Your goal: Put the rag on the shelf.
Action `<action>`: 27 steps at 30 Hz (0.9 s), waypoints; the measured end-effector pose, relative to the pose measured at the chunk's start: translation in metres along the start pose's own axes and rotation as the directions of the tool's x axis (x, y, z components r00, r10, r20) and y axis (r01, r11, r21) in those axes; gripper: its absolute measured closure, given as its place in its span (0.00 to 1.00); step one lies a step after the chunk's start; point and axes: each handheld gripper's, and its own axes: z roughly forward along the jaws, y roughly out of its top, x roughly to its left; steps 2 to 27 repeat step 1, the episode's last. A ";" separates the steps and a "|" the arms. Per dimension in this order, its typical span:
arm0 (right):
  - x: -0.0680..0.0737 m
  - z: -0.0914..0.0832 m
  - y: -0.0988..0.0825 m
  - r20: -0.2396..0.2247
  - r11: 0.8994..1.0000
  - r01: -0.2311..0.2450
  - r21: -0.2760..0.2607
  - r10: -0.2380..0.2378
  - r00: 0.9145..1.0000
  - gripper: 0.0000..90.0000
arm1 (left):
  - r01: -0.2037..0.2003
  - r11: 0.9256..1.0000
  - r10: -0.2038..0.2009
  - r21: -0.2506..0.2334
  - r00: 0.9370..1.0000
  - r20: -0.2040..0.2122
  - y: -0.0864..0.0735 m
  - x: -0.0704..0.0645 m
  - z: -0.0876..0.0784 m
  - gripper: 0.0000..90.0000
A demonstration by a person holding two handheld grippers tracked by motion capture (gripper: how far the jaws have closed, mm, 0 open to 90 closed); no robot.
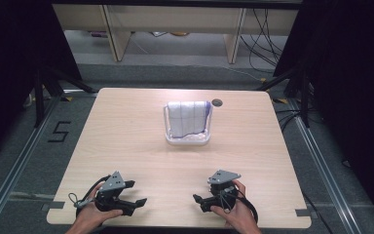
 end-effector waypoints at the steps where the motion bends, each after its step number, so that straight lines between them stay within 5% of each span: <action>1: 0.000 0.000 0.000 -0.003 1.000 0.000 0.001 0.000 1.000 0.19 | 0.005 1.000 -0.005 0.004 1.000 0.008 0.000 0.000 0.001 0.21; 27: 0.000 0.000 0.000 -0.003 1.000 0.000 0.001 0.000 1.000 0.19 | 0.005 1.000 -0.005 0.004 1.000 0.008 0.000 0.000 0.001 0.21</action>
